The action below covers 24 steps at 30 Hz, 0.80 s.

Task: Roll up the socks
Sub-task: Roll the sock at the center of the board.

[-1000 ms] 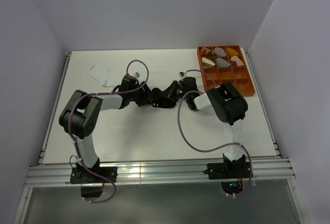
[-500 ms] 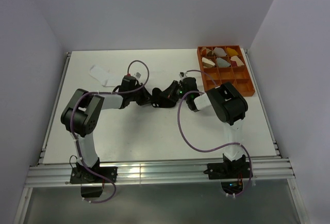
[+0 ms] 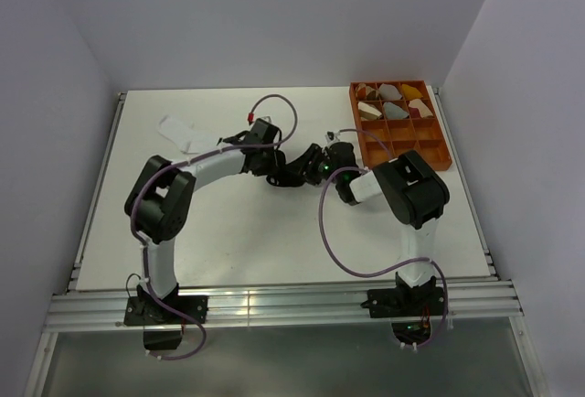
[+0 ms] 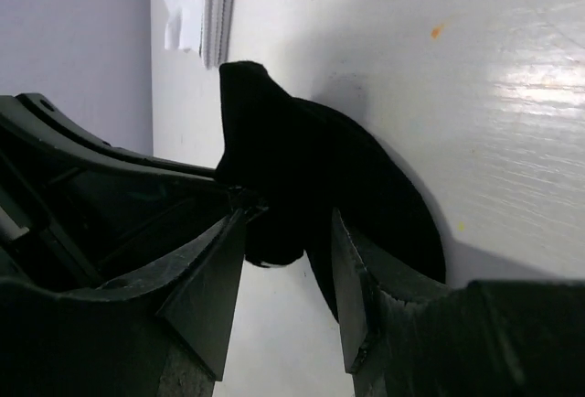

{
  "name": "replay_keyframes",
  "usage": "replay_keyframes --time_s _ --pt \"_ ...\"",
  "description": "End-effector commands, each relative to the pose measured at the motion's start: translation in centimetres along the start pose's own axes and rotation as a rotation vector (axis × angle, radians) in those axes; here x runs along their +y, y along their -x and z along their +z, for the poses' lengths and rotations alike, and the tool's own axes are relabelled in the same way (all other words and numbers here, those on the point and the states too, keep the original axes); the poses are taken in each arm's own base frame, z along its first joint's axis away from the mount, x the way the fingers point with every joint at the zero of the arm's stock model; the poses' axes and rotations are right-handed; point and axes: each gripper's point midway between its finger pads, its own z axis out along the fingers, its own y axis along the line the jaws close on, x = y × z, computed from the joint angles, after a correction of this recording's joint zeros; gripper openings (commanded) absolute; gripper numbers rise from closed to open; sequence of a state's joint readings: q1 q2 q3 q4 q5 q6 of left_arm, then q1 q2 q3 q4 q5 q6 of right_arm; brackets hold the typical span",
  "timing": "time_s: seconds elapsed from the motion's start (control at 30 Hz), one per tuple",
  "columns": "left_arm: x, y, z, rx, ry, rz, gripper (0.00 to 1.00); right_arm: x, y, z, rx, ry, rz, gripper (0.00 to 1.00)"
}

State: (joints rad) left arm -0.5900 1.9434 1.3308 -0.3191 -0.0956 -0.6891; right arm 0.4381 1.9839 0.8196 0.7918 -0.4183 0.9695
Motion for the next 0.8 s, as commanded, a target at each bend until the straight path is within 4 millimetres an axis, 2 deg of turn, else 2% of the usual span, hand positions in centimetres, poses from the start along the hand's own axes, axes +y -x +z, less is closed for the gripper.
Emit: replay_keyframes --time_s 0.0,0.03,0.07,0.1,0.13,0.2,0.23,0.3,0.4,0.53,0.77 --pt "2.4 -1.5 0.0 0.040 0.233 0.164 0.00 2.4 2.2 -0.8 -0.098 0.076 0.019 0.50" --pt "1.9 -1.8 0.0 0.042 0.250 0.192 0.00 2.2 2.3 -0.9 -0.105 0.076 0.029 0.50" --pt "2.0 -1.6 0.0 0.031 0.282 0.214 0.00 2.0 2.3 -1.0 -0.106 0.076 0.032 0.49" --pt "1.2 -1.0 -0.1 0.016 0.287 0.231 0.00 2.2 2.5 -1.0 -0.109 0.082 0.037 0.49" --pt "1.2 -2.0 0.1 0.041 0.315 0.263 0.00 2.2 2.5 -0.9 -0.109 0.082 0.039 0.48" --pt "0.7 -1.6 0.3 0.021 0.348 0.298 0.00 2.2 2.8 -0.9 -0.121 0.091 0.053 0.47" --pt "0.4 -2.2 0.0 0.032 0.358 0.326 0.00 2.2 2.7 -0.9 -0.122 0.093 0.059 0.46" --pt "0.1 -1.9 0.2 0.015 0.389 0.352 0.00 2.3 3.3 -1.0 -0.141 0.104 0.076 0.46" --pt "-0.3 -2.6 0.2 0.014 0.443 0.412 0.00 2.0 4.0 -1.4 -0.168 0.106 0.094 0.46" --pt "-1.3 -3.4 0.2 0.009 0.452 0.459 0.00 1.1 4.5 -1.3 -0.179 0.082 0.106 0.48" --pt "-2.0 -4.0 0.3 0.011 0.449 0.487 0.00 1.0 4.7 -0.3 -0.154 0.095 0.125 0.51"
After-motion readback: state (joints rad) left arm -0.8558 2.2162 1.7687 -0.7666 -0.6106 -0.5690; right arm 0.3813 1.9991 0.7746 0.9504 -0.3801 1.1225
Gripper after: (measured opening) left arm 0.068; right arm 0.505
